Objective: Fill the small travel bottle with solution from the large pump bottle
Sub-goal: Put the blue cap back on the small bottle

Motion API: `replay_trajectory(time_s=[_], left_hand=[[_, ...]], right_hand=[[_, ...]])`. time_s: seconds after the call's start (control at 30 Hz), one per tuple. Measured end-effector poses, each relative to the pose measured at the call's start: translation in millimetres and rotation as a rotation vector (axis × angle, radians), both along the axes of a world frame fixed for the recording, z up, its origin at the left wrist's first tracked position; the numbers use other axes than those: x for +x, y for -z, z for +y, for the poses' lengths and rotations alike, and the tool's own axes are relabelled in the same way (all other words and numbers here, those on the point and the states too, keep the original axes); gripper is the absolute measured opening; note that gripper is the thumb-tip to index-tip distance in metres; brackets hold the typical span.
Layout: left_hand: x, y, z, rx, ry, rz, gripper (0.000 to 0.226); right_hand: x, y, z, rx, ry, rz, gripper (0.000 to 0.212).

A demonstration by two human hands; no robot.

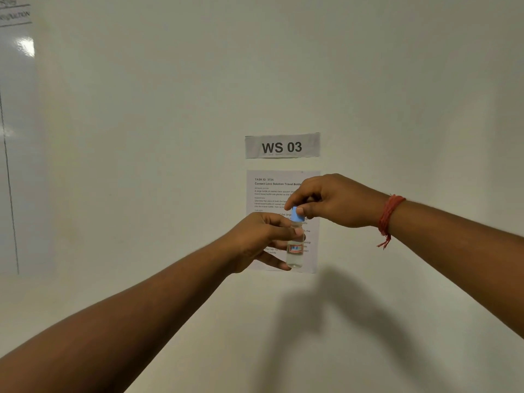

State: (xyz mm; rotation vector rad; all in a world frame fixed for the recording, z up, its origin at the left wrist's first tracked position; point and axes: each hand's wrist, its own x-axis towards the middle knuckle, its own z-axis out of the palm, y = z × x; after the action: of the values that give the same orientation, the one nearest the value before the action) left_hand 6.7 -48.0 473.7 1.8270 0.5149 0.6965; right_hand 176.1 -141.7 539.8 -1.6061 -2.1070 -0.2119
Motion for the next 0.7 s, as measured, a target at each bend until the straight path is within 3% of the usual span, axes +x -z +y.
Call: replay_trajectory(time_s=[0.7], left_hand=[[-3,8,7,0.020,-0.010,0.015,0.021]], right_hand=[[-10,8,5,-0.076,0.001,-0.041,0.023]])
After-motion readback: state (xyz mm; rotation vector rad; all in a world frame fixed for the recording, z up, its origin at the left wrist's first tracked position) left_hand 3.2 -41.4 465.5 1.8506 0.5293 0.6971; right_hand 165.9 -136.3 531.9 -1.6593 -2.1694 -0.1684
